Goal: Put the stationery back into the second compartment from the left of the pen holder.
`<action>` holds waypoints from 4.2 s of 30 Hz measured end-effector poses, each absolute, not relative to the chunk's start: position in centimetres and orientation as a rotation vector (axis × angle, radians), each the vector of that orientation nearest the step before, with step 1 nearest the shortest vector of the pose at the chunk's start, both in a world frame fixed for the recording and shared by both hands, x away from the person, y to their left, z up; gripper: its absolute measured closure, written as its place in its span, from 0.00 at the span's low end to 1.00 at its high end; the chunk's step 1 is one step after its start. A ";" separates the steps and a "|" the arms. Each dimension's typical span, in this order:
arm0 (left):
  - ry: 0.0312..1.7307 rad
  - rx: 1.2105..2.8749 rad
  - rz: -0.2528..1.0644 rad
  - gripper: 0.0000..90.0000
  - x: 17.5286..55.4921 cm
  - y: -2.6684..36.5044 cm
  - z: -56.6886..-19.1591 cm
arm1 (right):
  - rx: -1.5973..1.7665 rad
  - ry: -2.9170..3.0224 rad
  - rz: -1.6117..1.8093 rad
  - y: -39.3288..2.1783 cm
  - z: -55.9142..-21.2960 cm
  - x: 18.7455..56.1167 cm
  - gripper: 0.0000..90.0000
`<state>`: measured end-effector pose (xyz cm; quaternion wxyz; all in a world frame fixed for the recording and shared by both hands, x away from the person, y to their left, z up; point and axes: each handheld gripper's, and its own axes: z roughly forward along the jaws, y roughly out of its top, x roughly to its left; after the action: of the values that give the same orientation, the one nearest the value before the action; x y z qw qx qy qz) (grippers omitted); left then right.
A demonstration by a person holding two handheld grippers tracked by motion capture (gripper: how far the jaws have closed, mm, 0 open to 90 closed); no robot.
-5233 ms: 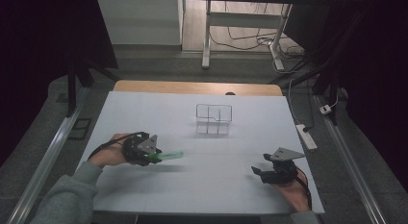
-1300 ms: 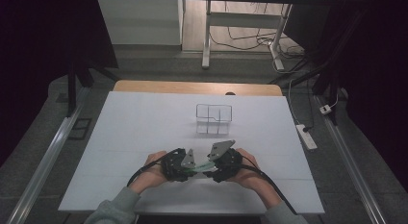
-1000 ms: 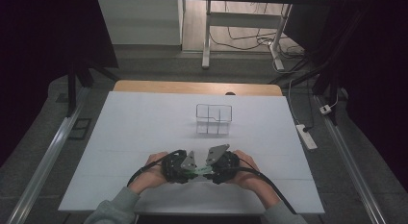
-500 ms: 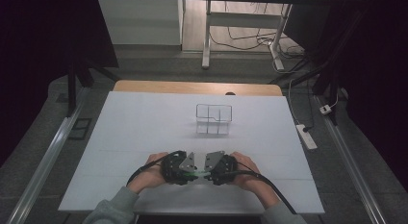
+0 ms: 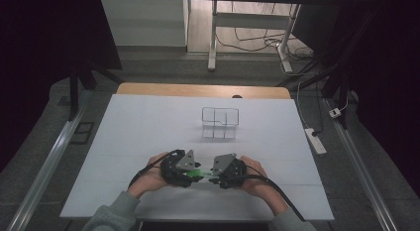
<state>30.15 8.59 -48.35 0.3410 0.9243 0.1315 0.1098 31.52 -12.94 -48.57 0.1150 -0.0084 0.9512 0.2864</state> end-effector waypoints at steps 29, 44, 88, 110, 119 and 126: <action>0.650 1.945 0.031 0.31 31.7 11.8 -49.0 | 0.232 2.587 1.181 -15.3 -47.5 32.4 0.72; 0.755 1.868 -0.060 0.57 32.3 11.4 -49.7 | 0.212 2.509 1.137 -14.1 -48.5 31.8 0.72; 0.804 1.780 -0.029 0.82 33.2 14.6 -47.8 | 0.694 2.496 1.170 -22.3 -49.2 32.9 0.46; 0.768 1.796 0.051 0.82 36.2 12.8 -42.7 | 0.878 2.420 1.137 -28.7 -49.6 31.2 0.43; 0.787 1.828 0.123 0.82 39.4 10.8 -39.7 | 0.929 2.404 1.138 -30.2 -49.9 31.1 0.44; 0.834 1.904 0.167 0.82 42.1 9.1 -39.2 | 0.919 2.406 1.122 -30.1 -49.9 31.1 0.44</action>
<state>42.14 9.09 -39.19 0.5040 0.7887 0.3453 0.0692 31.10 -30.10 -49.93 0.1653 0.3225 0.8447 0.3939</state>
